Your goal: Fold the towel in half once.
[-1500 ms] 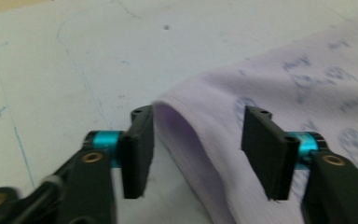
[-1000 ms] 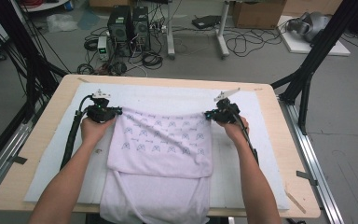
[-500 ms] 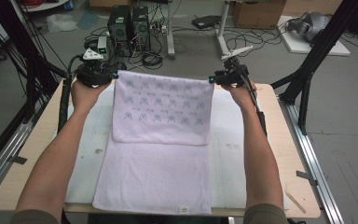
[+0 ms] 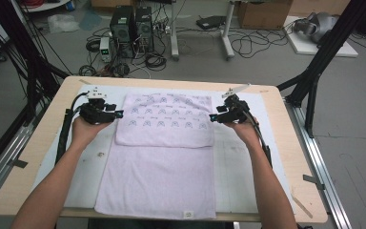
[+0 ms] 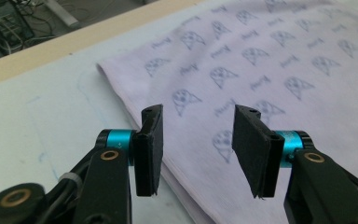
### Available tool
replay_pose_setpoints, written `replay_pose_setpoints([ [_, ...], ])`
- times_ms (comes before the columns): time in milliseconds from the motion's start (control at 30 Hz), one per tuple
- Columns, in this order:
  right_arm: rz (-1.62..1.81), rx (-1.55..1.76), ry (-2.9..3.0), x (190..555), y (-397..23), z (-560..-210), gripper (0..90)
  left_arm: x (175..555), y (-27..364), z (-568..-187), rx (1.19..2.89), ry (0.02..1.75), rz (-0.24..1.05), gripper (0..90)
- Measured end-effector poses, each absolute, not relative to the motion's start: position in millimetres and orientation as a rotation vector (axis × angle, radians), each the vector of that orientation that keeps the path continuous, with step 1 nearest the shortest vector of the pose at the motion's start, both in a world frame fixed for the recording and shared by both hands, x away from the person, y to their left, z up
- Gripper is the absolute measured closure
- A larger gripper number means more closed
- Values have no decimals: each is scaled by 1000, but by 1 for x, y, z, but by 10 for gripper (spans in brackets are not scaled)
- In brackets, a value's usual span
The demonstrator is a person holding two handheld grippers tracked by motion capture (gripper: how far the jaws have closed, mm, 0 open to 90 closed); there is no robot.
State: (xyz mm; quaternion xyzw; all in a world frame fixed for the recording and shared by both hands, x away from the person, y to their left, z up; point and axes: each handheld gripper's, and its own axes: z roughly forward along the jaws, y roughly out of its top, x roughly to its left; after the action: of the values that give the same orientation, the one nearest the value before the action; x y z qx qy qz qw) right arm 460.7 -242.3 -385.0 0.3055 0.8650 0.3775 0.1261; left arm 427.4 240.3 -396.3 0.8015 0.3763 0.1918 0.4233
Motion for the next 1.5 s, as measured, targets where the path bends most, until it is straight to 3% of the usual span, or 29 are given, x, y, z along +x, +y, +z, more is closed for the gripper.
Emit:
replay_pose_setpoints([
  [500,1131,788,2611,408,-226,-427,486,380,235,-425,2108,798,377,579],
  [700,1111,767,2639,402,-221,-441,571,377,232,-437,2160,780,347,622],
  [767,1134,766,2619,401,-222,-443,651,376,228,-442,2176,771,335,688],
  [867,1146,755,2630,401,-223,-443,799,376,226,-442,2174,761,344,829],
  [967,1144,739,2638,401,-223,-441,864,377,227,-440,2178,779,328,877],
  [1333,1239,718,2566,394,-230,-405,874,366,240,-403,2060,781,321,882],
  [1500,1278,659,2567,378,-232,-381,874,340,247,-381,2053,726,343,883],
])
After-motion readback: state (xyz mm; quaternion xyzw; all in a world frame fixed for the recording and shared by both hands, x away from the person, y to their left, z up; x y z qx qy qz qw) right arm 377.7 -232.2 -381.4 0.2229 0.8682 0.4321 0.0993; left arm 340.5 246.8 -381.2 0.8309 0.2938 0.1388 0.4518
